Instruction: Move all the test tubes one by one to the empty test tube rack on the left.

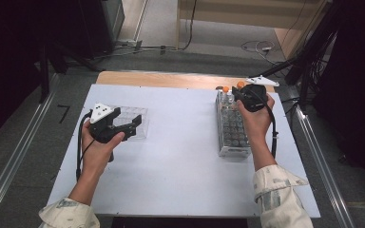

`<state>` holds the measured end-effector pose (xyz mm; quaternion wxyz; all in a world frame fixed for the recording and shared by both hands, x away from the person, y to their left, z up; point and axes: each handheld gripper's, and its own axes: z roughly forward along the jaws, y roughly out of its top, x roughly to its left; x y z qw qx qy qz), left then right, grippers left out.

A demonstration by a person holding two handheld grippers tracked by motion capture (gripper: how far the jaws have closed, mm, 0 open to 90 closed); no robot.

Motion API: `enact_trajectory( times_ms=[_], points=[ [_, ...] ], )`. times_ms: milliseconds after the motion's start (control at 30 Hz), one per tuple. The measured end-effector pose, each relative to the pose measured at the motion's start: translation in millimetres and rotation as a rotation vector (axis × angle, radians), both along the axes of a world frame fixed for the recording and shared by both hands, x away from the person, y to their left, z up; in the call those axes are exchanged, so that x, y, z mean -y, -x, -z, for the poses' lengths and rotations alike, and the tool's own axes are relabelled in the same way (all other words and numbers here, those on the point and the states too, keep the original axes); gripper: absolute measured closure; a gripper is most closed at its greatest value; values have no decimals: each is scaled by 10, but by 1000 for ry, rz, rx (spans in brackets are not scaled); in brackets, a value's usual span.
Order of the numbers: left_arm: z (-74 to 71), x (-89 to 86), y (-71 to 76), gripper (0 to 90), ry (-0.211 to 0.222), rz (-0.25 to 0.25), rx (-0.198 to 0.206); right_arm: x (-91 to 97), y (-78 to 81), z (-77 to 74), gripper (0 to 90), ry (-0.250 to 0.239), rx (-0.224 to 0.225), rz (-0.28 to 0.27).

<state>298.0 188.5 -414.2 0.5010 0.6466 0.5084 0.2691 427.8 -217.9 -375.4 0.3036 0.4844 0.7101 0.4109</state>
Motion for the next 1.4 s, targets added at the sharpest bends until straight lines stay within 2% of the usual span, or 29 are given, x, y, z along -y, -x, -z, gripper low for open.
enact_trajectory(
  times_ms=[133,300,567,900,1400],
  points=[
    [-5,10,3,178,0,3,0,-83,101,-55,719,-8,1,-52],
    [-13,19,11,174,0,2,5,-285,243,-82,719,-17,0,-136],
    [-29,20,26,173,13,11,10,-620,412,8,718,-22,-30,-254],
    [-41,84,42,160,11,37,20,-918,541,205,719,-26,-72,-356],
    [-40,164,59,159,6,74,25,-1283,692,351,719,-4,-102,-461]
  ],
)
